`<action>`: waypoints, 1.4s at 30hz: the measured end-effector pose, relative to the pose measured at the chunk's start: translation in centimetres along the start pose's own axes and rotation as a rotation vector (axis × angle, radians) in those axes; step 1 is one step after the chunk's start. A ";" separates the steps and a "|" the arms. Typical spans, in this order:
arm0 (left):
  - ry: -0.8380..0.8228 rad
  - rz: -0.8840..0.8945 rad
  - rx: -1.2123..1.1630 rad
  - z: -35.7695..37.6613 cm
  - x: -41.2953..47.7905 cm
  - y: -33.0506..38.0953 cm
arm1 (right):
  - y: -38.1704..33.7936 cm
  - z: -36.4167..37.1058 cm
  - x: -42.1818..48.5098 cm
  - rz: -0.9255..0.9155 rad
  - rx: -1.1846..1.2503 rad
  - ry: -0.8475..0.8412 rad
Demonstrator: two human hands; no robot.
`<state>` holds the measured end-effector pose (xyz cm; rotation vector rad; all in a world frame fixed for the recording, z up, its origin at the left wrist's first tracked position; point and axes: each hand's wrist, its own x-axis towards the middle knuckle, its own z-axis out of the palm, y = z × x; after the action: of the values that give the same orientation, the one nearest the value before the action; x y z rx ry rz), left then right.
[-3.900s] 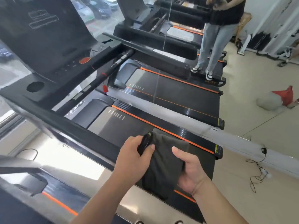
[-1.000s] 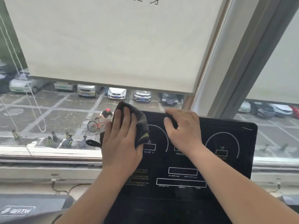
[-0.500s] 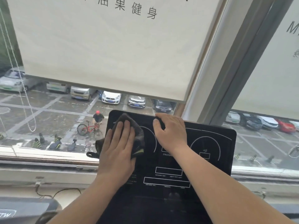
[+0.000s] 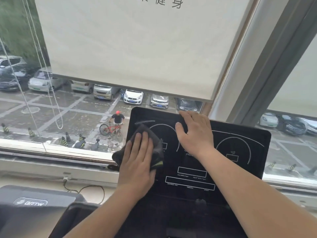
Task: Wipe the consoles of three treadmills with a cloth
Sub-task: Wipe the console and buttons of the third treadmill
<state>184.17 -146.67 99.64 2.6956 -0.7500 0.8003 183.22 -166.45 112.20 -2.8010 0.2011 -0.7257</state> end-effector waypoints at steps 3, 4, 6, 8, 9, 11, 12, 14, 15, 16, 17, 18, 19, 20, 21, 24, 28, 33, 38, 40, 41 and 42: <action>-0.081 0.293 0.102 1.1 -3.5 -1.9 | 0.0 -0.2 -0.3 -0.005 -0.046 -0.022; -0.087 0.406 0.143 0.8 -3.4 -3.4 | -0.1 -0.3 -0.3 -0.013 -0.059 -0.025; -0.060 0.503 0.201 -0.4 -1.3 -5.9 | 0.0 -0.2 -0.1 -0.028 -0.075 -0.024; 0.013 0.317 0.163 -1.8 1.4 -6.0 | 0.2 0.0 -0.2 -0.031 -0.085 -0.019; 0.036 0.161 0.110 -2.3 2.5 -5.1 | 0.2 0.1 -0.2 -0.030 -0.085 -0.012; 0.065 -0.069 -0.032 -2.5 3.6 -2.7 | 0.2 0.4 -0.3 -0.034 -0.076 0.005; 0.064 -0.114 -0.070 -2.2 3.4 -1.6 | 0.2 0.4 -0.3 -0.036 -0.064 0.015; 0.033 -0.089 -0.049 -0.9 1.6 0.1 | 0.5 0.4 -0.4 -0.045 -0.029 0.035; 0.008 -0.029 -0.017 -0.3 0.3 0.5 | 0.7 0.4 -0.4 -0.048 -0.005 0.048; -0.022 0.052 0.018 0.2 -1.0 0.6 | 0.8 0.4 -0.4 -0.050 0.021 0.064; -0.061 0.150 0.055 0.5 -2.2 0.2 | 1.0 0.5 -0.4 -0.048 0.045 0.083; -0.096 0.262 0.086 0.5 -2.8 -0.6 | 1.0 0.6 -0.4 -0.042 0.066 0.104; -0.115 0.375 0.114 0.3 -2.7 -1.9 | 0.9 0.7 -0.4 -0.034 0.083 0.125; -0.118 0.469 0.141 -0.1 -2.1 -3.3 | 0.7 0.9 -0.4 -0.024 0.099 0.146; -0.107 0.517 0.174 -0.7 -1.1 -4.7 | 0.6 1.1 -0.5 -0.014 0.113 0.166; -0.027 0.287 0.137 -2.5 2.1 -5.6 | 0.4 1.5 -0.4 -0.003 0.134 0.207; 0.025 -0.069 -0.032 -0.9 0.9 -0.2 | 0.8 1.8 -0.5 -0.011 0.157 0.209; -0.086 0.465 0.113 0.1 -1.1 -0.9 | 1.3 1.3 -0.4 -0.013 0.206 0.162; 0.067 0.148 0.064 -3.3 4.8 -2.2 | 2.2 -0.5 -0.3 -0.071 0.202 0.054; 0.097 0.009 -0.008 -3.0 4.8 0.0 | 3.0 -1.1 -0.1 -0.108 0.078 0.049; 0.081 -0.011 -0.032 -2.3 4.1 1.3 | 3.6 -1.3 -0.1 -0.093 0.004 0.063; 0.054 0.018 -0.037 -1.4 3.0 2.3 | 4.2 -1.5 -0.2 -0.039 -0.056 0.078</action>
<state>184.44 -149.36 102.68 2.6269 -0.7707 0.8513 182.01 -170.75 112.26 -2.8391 0.1835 -0.8521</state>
